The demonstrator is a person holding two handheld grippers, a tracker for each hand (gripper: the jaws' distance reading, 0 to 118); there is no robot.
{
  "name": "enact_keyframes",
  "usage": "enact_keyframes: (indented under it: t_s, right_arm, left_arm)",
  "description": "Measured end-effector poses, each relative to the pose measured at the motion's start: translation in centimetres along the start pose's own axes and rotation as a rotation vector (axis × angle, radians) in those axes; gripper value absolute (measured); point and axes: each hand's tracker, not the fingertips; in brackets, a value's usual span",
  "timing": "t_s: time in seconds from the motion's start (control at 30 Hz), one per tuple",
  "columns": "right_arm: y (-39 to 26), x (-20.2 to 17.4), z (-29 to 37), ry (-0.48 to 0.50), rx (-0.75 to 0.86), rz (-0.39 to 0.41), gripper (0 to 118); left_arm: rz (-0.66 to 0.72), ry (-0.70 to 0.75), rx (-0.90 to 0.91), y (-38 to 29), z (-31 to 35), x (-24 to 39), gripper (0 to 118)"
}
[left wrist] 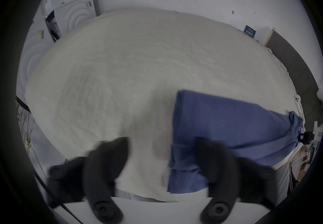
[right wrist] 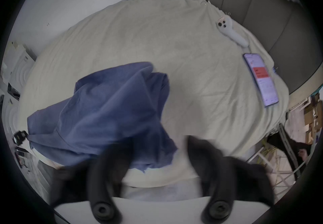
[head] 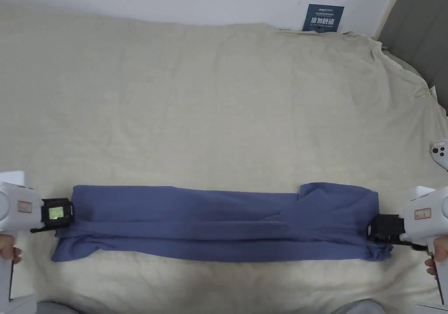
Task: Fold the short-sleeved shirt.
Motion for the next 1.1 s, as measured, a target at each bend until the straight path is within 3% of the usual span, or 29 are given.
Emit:
enact_keyframes:
  t_s: [0.03, 0.07, 0.23, 0.4, 0.57, 0.67, 0.73, 0.77, 0.8, 0.87, 0.97, 1.03, 1.1]
  right_arm:
    - [0.3, 0.2, 1.1, -0.022, 0.026, 0.015, 97]
    - [0.7, 0.3, 2.3, -0.042, 0.069, 0.025, 98]
    - [2.7, 0.5, 8.2, -0.048, 0.328, 0.018, 99]
    - [2.4, -1.7, 12.7, 0.008, 0.648, 0.035, 99]
    - [0.8, -4.6, 14.2, 0.067, 0.837, 0.064, 100]
    - [-0.7, -6.6, 14.4, 0.061, 0.929, 0.092, 100]
    - [-1.7, -7.6, 14.4, 0.079, 0.957, 0.099, 99]
    - [-2.1, -8.0, 14.4, 0.094, 0.967, 0.1, 95]
    - [-2.4, -8.3, 14.4, 0.112, 0.977, 0.093, 85]
    - [-2.9, -8.8, 14.4, 0.155, 0.976, 0.075, 57]
    - [-3.2, -9.6, 14.4, 0.144, 0.973, 0.064, 41]
    - [-3.2, -10.0, 14.2, 0.145, 0.97, 0.061, 7]
    - [-3.2, -10.0, 14.0, 0.148, 0.961, 0.048, 1]
  left_arm:
    - [0.021, 0.02, 0.026, 0.8, 0.7, -0.3, 105]
    - [0.03, 0.04, 0.048, 1.8, 1.5, -0.4, 108]
    - [0.002, -0.002, 0.189, 5.3, 5.6, 1.1, 109]
    - [-0.028, -0.058, 0.392, 6.0, 8.7, 4.7, 109]
    - [-0.148, -0.03, 0.637, 3.7, 9.9, 8.6, 106]
    - [-0.187, -0.08, 0.681, 2.5, 10.2, 10.0, 82]
    - [-0.201, -0.14, 0.685, 1.8, 10.5, 10.6, 50]
    - [-0.2, -0.149, 0.697, 1.4, 10.6, 10.9, 36]
    - [-0.205, -0.149, 0.703, 1.2, 10.6, 11.1, 21]
    - [-0.225, -0.14, 0.716, 0.7, 10.6, 11.7, 9]
    - [-0.228, -0.164, 0.714, 0.5, 10.5, 11.9, 4]
    - [-0.22, -0.181, 0.704, 0.4, 10.4, 11.9, 0]
    - [-0.217, -0.183, 0.698, 0.3, 10.3, 11.9, 0]
